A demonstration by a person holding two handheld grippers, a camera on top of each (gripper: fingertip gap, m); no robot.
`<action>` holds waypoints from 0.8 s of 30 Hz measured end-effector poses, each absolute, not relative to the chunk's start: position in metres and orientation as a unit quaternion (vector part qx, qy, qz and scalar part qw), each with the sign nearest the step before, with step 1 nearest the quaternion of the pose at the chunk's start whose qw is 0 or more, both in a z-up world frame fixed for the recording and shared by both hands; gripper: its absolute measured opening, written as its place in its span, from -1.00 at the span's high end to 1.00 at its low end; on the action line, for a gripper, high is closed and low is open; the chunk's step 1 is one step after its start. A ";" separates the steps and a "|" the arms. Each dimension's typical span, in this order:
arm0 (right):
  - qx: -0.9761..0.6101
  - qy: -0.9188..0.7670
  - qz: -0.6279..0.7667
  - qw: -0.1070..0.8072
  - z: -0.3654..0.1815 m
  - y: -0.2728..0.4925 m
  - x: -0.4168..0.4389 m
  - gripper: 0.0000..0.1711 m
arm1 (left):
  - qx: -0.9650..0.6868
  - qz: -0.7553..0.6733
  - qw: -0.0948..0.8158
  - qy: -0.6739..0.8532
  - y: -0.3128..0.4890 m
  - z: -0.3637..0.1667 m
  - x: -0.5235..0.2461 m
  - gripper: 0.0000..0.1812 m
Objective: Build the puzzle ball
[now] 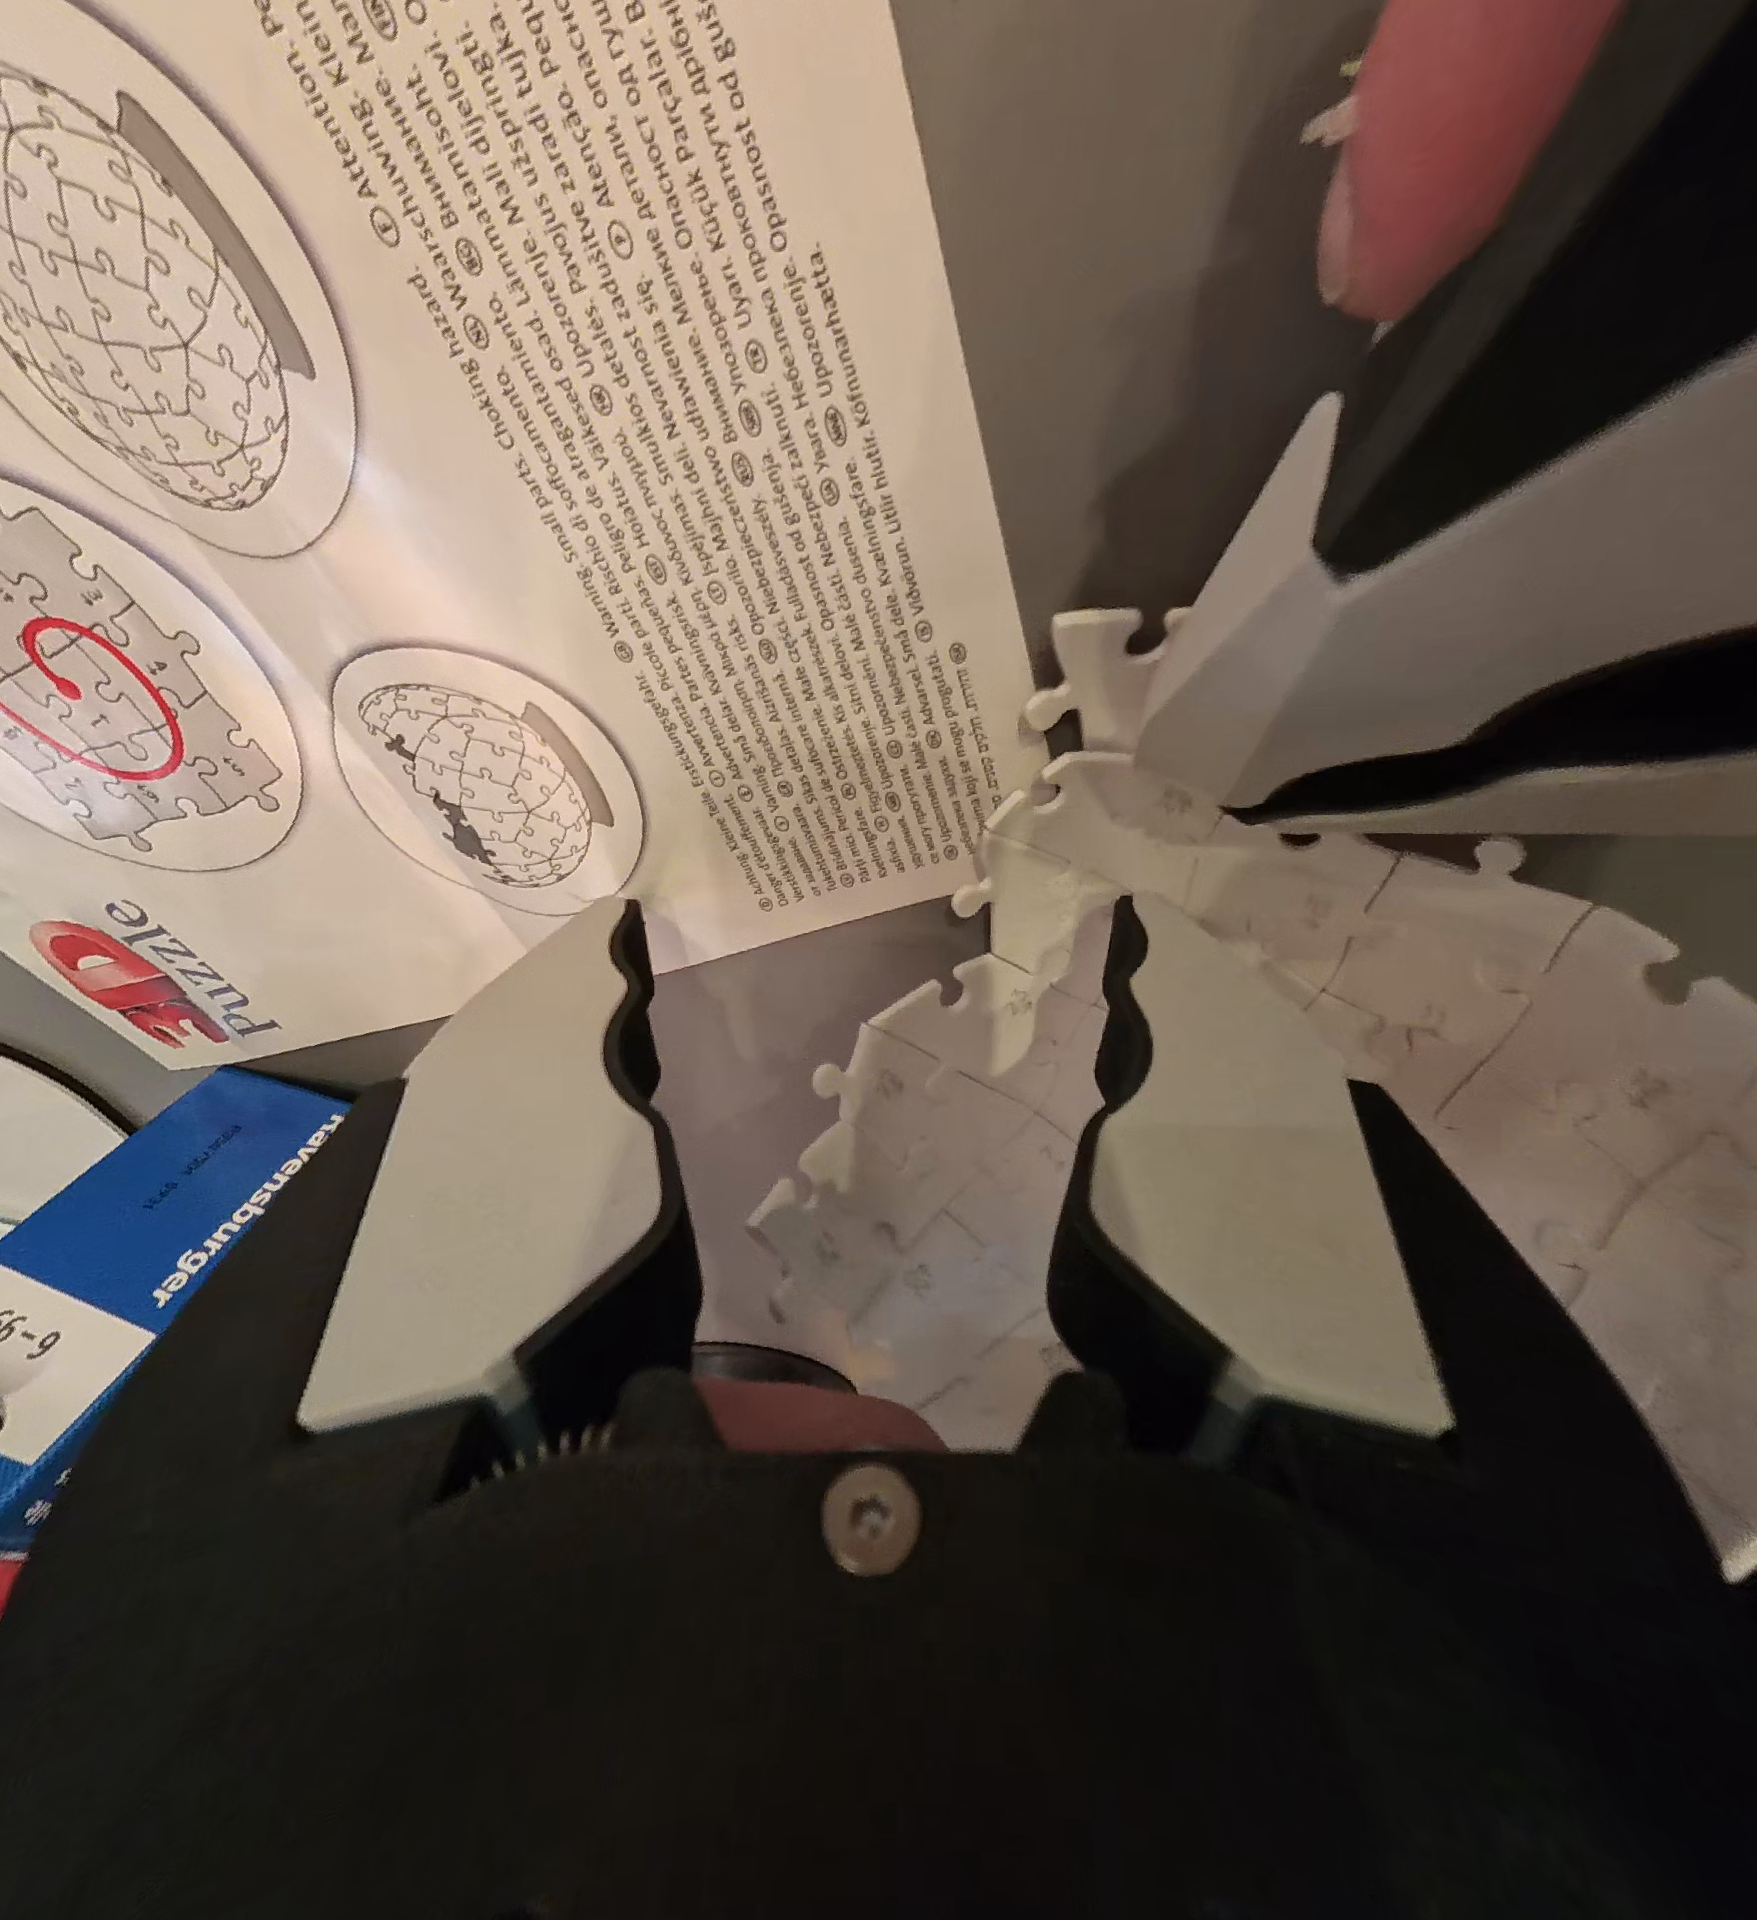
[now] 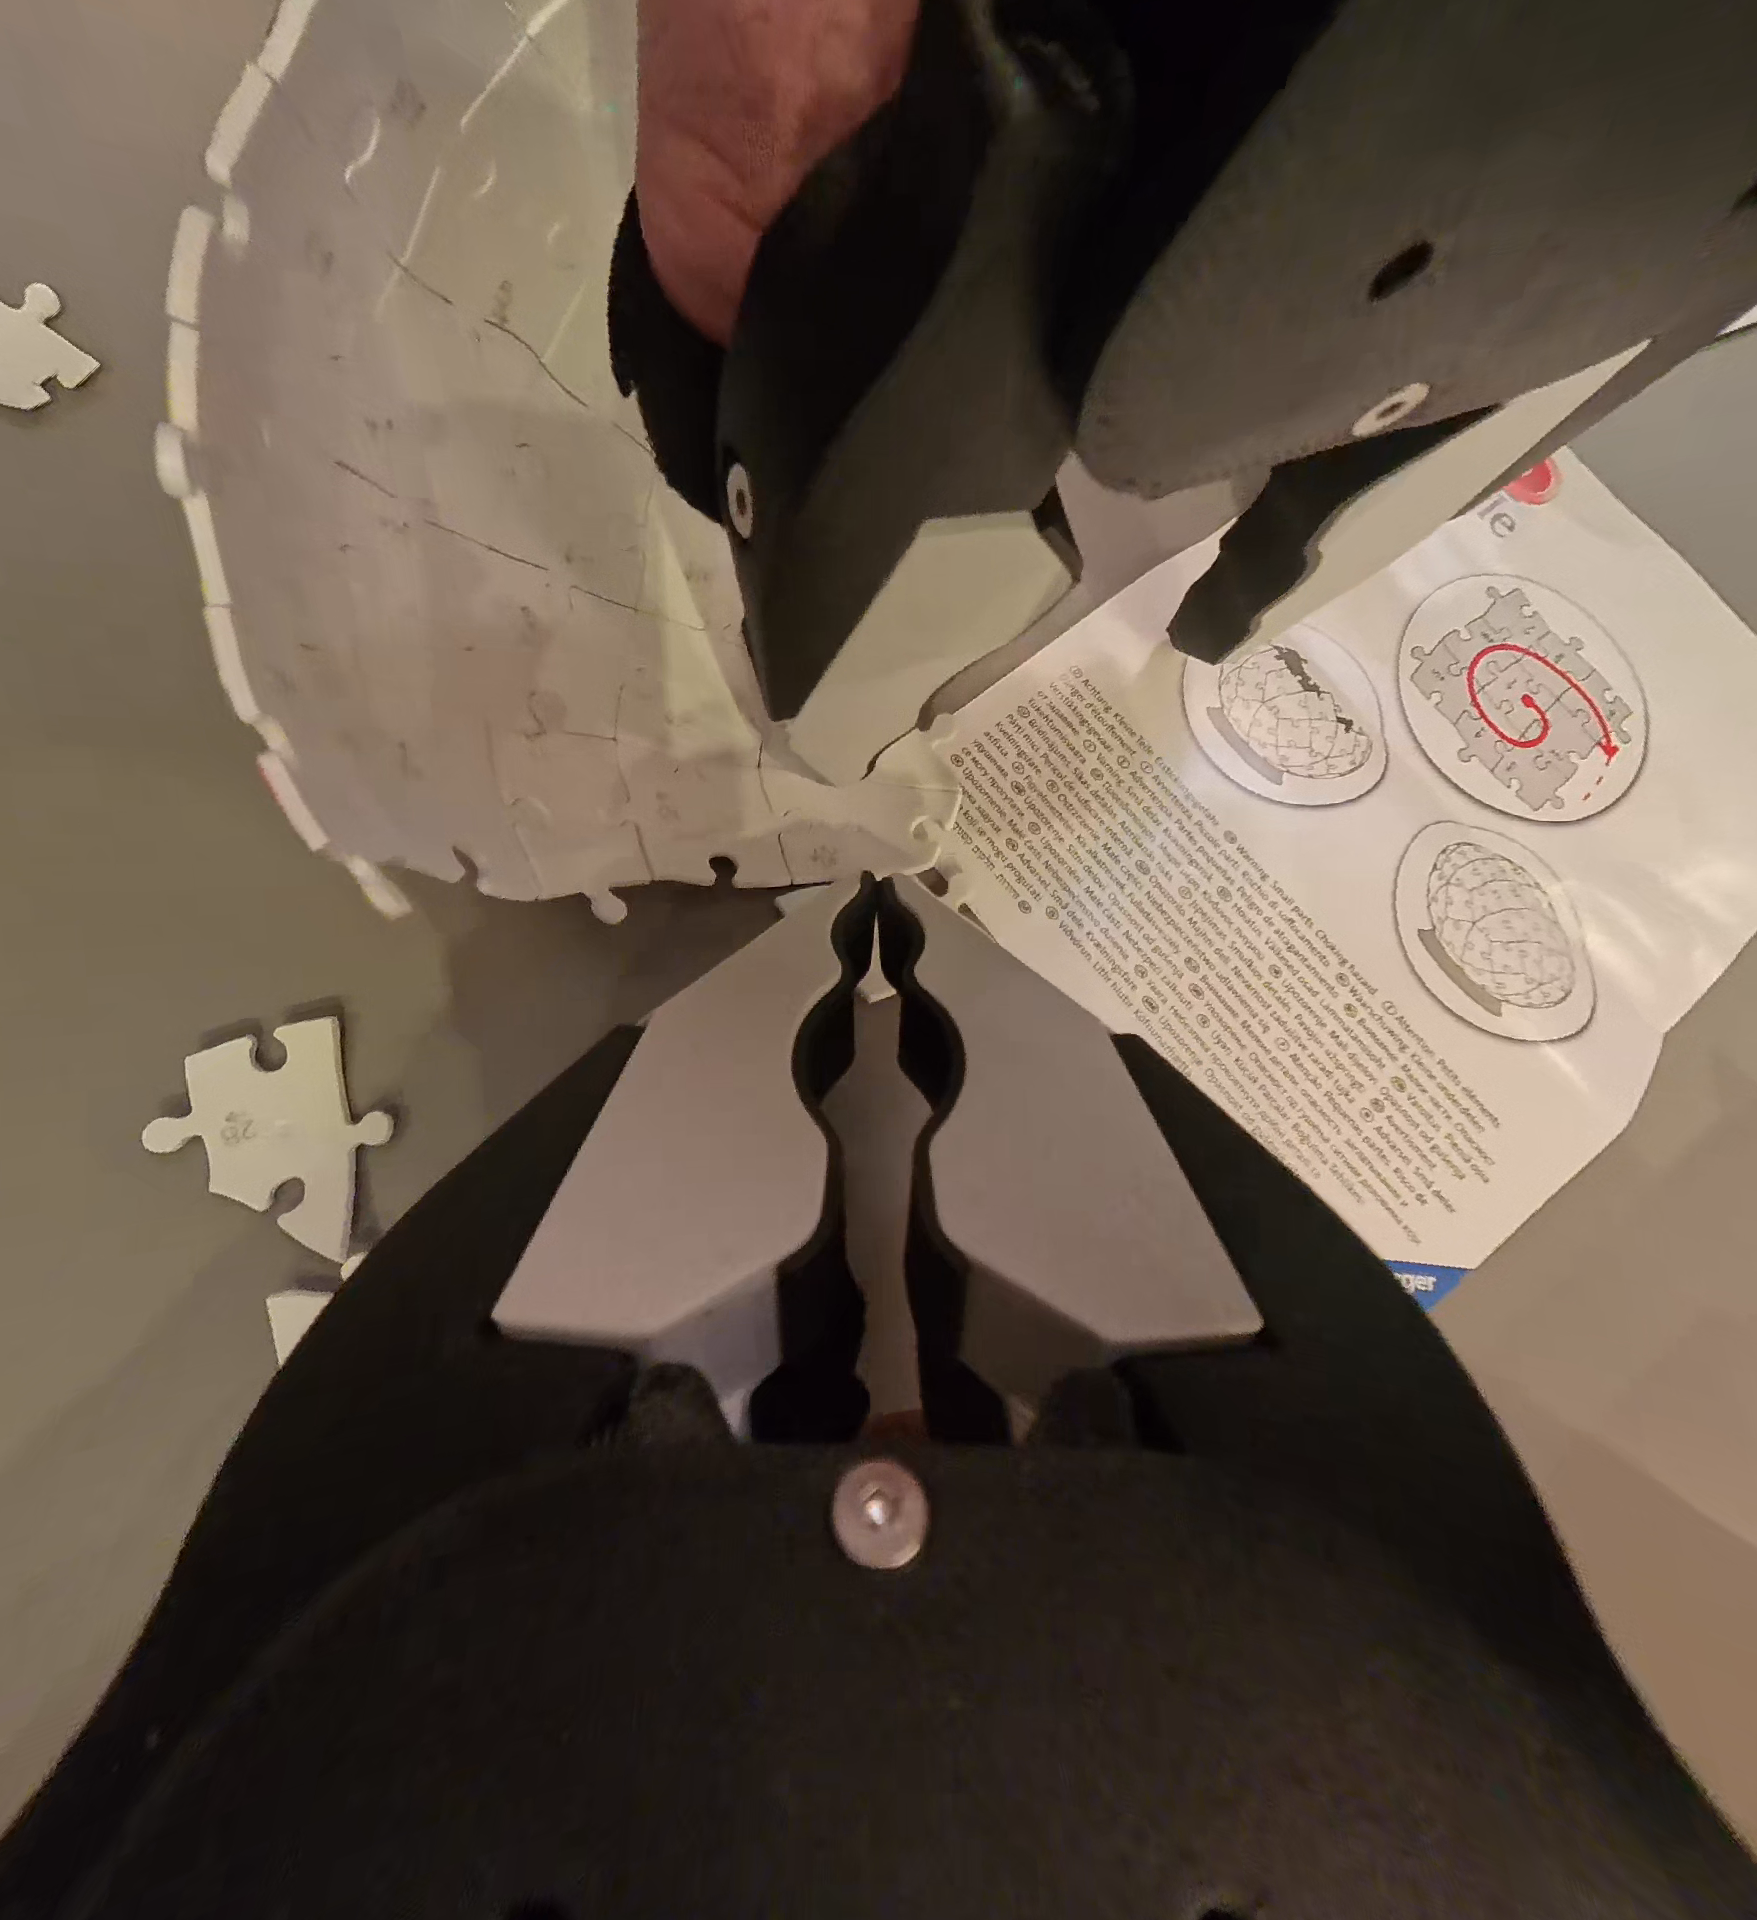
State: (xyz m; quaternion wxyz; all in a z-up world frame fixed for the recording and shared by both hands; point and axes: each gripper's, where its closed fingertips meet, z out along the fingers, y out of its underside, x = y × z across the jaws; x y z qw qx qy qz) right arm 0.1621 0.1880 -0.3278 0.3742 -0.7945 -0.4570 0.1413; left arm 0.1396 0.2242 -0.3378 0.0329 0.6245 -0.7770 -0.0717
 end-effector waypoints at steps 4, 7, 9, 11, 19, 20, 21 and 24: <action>-0.794 -0.452 0.153 0.376 -0.328 0.187 0.162 1.00 | 0.622 -0.076 0.031 -0.778 0.224 -0.337 0.139 0.10; -0.795 -0.448 0.151 0.379 -0.328 0.187 0.163 1.00 | 0.620 -0.077 0.033 -0.780 0.222 -0.337 0.140 0.09; -0.797 -0.444 0.155 0.380 -0.328 0.187 0.163 1.00 | 0.617 -0.081 0.031 -0.782 0.223 -0.337 0.141 0.07; -0.797 -0.442 0.156 0.381 -0.328 0.187 0.163 1.00 | 0.614 -0.083 0.027 -0.785 0.224 -0.336 0.144 0.06; -0.797 -0.440 0.159 0.381 -0.328 0.186 0.165 1.00 | 0.614 -0.070 0.010 -0.786 0.225 -0.336 0.155 0.07; -0.798 -0.439 0.160 0.381 -0.328 0.186 0.165 1.00 | 0.611 -0.073 0.009 -0.788 0.225 -0.336 0.155 0.07; -0.797 -0.440 0.159 0.381 -0.328 0.187 0.165 1.00 | 0.609 -0.075 0.008 -0.789 0.225 -0.335 0.155 0.06; -0.796 -0.441 0.159 0.382 -0.328 0.186 0.165 1.00 | 0.606 -0.077 0.010 -0.791 0.225 -0.335 0.155 0.07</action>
